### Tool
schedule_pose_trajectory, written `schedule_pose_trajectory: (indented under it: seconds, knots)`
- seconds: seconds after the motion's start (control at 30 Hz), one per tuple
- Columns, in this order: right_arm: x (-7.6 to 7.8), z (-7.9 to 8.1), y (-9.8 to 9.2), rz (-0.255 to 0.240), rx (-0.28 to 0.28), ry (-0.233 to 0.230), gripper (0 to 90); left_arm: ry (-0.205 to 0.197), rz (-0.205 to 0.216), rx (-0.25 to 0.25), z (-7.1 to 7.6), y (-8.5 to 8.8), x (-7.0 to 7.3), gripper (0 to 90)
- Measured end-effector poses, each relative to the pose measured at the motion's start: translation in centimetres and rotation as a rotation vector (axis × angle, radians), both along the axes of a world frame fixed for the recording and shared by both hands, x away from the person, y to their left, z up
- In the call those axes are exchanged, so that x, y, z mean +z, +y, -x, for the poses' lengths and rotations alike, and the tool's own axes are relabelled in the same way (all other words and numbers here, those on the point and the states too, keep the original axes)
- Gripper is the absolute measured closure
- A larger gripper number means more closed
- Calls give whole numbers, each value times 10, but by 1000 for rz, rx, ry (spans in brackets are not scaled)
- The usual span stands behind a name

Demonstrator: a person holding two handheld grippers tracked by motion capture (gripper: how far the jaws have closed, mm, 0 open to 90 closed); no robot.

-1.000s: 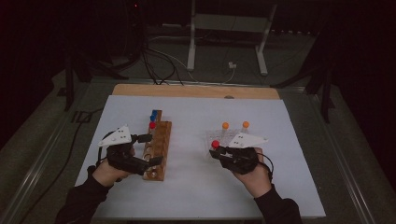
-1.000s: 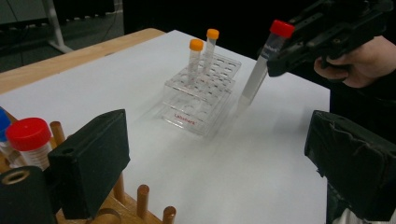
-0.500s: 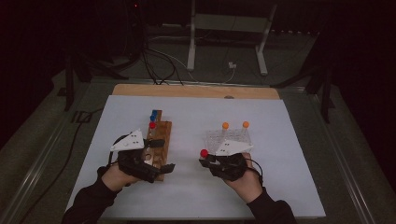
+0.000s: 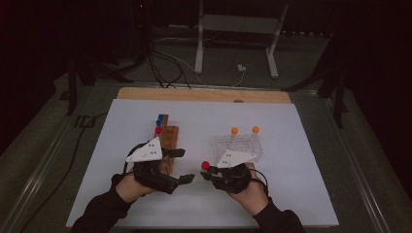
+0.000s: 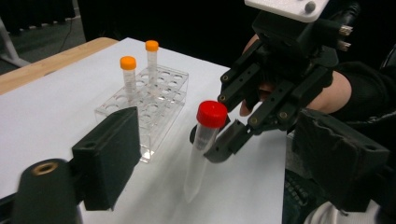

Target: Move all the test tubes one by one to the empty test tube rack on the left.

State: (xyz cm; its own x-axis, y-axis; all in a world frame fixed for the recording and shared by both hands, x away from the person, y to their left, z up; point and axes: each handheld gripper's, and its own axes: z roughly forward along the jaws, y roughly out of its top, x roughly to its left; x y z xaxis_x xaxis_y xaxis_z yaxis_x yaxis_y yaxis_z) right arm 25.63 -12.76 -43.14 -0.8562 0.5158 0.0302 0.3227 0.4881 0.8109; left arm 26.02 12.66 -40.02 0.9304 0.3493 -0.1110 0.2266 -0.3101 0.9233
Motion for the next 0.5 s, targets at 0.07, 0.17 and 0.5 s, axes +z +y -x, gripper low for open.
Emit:
schedule_pose_trajectory:
  seconds: [0.07,0.17,0.5]
  knots:
    - [0,1,1,-2,4,2,752,-5,-5,-1,0,-3,-1,215]
    - [-1,2,3,3,11,4,752,-9,-10,-8,0,-6,-3,298]
    - [-1,4,6,5,26,7,752,-23,-55,-9,-2,-21,-11,514]
